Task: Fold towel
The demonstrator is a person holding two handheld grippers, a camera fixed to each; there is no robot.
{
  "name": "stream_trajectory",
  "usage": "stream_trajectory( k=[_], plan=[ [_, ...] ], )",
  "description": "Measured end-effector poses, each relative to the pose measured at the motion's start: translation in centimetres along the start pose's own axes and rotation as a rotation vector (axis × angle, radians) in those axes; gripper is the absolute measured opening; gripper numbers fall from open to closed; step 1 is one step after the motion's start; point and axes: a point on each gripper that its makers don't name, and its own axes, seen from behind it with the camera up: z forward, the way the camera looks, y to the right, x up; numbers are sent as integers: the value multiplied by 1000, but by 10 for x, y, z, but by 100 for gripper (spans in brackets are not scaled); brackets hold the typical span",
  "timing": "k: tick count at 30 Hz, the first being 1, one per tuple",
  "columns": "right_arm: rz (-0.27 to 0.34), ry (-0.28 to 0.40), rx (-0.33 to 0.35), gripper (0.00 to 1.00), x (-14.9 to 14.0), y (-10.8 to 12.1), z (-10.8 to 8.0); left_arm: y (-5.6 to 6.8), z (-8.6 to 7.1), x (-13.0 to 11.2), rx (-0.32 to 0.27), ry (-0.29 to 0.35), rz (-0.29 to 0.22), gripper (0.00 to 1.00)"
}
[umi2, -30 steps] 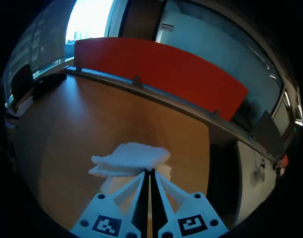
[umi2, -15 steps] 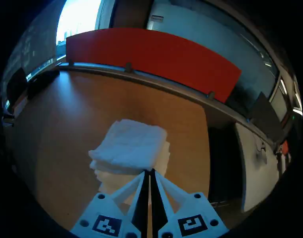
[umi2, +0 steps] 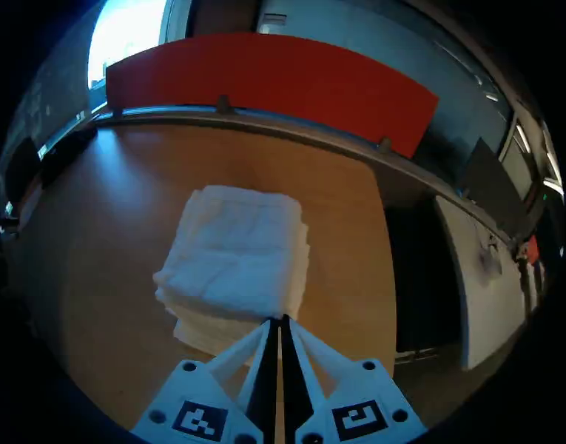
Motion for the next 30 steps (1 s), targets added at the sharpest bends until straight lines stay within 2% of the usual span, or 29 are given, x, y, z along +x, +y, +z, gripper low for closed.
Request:
stream_trajectory(
  k=[17, 30],
  plan=[
    [35, -42, -11, 2, -27, 2, 3, 1, 0, -2, -2, -4, 4, 97],
    [23, -41, -18, 3, -25, -1, 7, 0, -1, -2, 0, -4, 0, 97]
  ],
)
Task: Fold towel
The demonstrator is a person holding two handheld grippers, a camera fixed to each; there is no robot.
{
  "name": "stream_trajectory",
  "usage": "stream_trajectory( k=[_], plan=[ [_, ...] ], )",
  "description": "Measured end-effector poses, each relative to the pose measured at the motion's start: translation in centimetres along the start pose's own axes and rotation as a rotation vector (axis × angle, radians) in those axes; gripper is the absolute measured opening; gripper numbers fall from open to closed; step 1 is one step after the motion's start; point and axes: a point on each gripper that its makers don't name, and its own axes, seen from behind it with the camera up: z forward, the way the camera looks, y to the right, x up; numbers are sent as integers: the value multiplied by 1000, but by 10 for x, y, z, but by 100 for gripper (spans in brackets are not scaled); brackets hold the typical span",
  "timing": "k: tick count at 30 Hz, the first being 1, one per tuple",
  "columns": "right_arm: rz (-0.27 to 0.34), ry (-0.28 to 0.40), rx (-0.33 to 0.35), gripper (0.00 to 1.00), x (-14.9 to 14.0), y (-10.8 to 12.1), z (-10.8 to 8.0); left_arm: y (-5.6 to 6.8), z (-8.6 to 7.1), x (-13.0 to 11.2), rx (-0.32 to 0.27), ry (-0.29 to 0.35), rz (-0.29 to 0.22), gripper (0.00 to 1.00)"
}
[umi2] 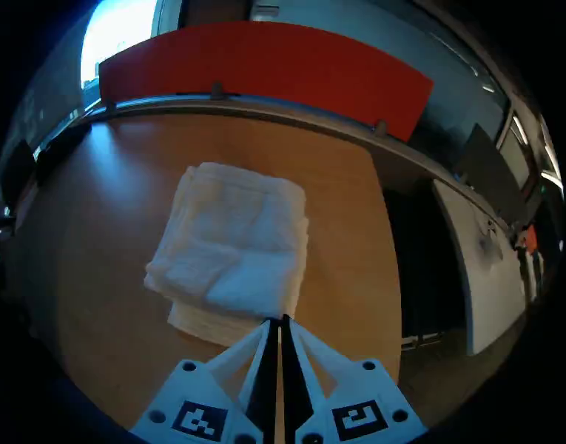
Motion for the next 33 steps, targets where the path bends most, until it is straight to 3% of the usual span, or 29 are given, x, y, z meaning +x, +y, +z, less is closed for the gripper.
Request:
stream_trajectory(
  k=[10, 14, 21, 24, 27, 33],
  plan=[
    [-1, 0, -12, 4, 3, 3, 1, 0, 0, -1, -1, -1, 0, 97],
    [3, 5, -25, 10, 3, 5, 0, 0, 0, -1, -1, -1, -3, 97],
    [5, 28, -51, 62, 6, 6, -5, 1, 0, -1, -1, 1, -4, 96],
    [7, 33, -59, 73, 7, 7, -6, 1, 0, -1, -2, 1, -5, 96],
    [15, 38, -63, 79, 8, 6, -7, 1, 0, 0, -4, 3, -4, 97],
    [30, 52, -61, 80, 12, 4, -9, 1, -1, 1, -5, 8, -3, 97]
  ],
)
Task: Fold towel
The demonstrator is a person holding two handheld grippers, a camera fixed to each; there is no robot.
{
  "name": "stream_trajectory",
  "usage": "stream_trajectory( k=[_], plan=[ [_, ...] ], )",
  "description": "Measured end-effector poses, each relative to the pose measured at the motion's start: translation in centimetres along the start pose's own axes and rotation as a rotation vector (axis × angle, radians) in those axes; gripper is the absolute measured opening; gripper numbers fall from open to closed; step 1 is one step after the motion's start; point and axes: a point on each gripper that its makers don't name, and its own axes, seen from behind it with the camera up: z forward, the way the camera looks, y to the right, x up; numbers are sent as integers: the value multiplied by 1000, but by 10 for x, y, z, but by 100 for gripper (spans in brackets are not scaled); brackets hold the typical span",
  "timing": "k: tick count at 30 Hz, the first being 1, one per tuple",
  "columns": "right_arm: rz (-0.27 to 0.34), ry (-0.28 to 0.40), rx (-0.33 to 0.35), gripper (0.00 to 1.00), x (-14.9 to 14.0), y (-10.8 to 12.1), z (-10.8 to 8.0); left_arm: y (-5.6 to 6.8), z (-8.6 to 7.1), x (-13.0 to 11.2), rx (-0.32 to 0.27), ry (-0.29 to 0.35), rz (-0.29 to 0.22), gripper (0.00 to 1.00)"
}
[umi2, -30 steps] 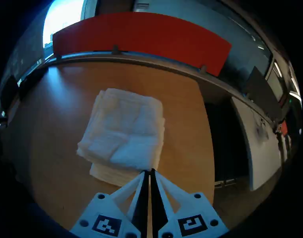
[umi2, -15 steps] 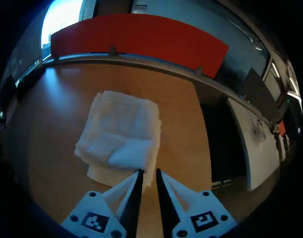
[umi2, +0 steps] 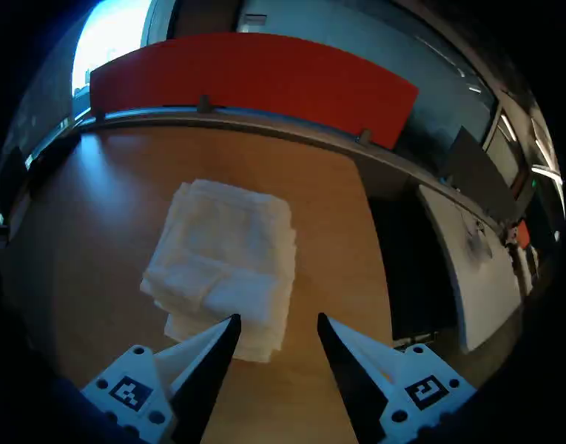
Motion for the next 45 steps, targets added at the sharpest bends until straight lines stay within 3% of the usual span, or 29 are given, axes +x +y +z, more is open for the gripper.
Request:
stream_trajectory(
  k=[4, 8, 20, 32, 45],
  plan=[
    [8, 11, 1, 84, 4, -2, 0, -1, -1, 1, 0, 2, -2, 97],
    [14, 23, 2, 100, 9, -4, 0, -2, -3, 1, 3, 5, -3, 97],
    [68, 104, -11, 100, 30, -9, -4, -6, -6, 6, 13, 23, -14, 97],
    [168, 339, -97, 100, 85, -8, -29, -11, -4, 15, 21, 42, -32, 97],
    [359, 656, -148, 100, 147, -4, -74, -19, -2, 34, 36, 75, -40, 97]
  ],
)
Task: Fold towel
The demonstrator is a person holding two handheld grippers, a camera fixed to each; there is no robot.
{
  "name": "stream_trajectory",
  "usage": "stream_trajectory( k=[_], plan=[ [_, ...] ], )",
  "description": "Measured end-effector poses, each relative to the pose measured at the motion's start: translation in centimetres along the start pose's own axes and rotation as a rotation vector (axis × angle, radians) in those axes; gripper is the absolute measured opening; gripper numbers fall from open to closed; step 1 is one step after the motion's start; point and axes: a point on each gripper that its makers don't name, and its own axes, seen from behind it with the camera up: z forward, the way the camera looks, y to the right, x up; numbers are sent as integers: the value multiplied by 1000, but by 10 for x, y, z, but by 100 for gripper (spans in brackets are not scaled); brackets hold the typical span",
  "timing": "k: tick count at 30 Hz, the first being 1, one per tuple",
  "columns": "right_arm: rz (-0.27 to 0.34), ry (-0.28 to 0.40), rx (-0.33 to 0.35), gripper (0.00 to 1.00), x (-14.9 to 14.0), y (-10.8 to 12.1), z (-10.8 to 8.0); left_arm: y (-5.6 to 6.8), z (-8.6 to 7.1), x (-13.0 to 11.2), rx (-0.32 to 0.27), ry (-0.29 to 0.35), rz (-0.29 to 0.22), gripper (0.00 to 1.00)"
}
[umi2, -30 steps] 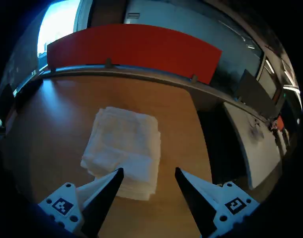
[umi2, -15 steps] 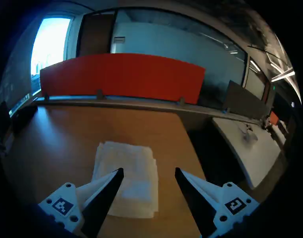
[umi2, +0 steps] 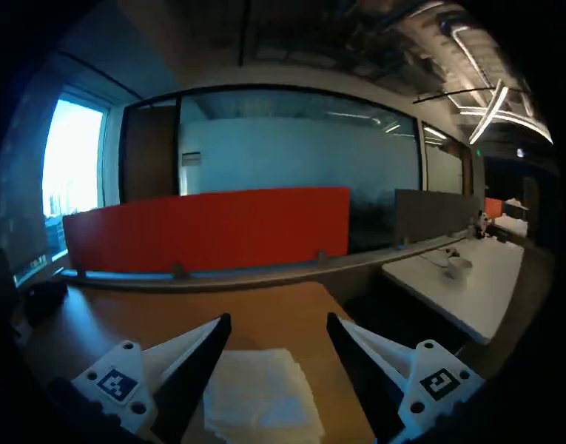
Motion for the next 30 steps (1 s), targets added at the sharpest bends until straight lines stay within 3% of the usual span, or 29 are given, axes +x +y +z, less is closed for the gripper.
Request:
stream_trajectory(
  k=[5, 14, 30],
  plan=[
    [28, 28, 3, 100, 5, -2, 1, -4, 1, 6, 11, 17, -9, 97],
    [-11, 30, 21, 100, 7, -15, 2, -15, 2, 24, 43, 85, -33, 97],
    [-43, 17, 47, 100, 1, -34, -1, -43, 6, 119, 93, 372, -55, 96]
  ],
)
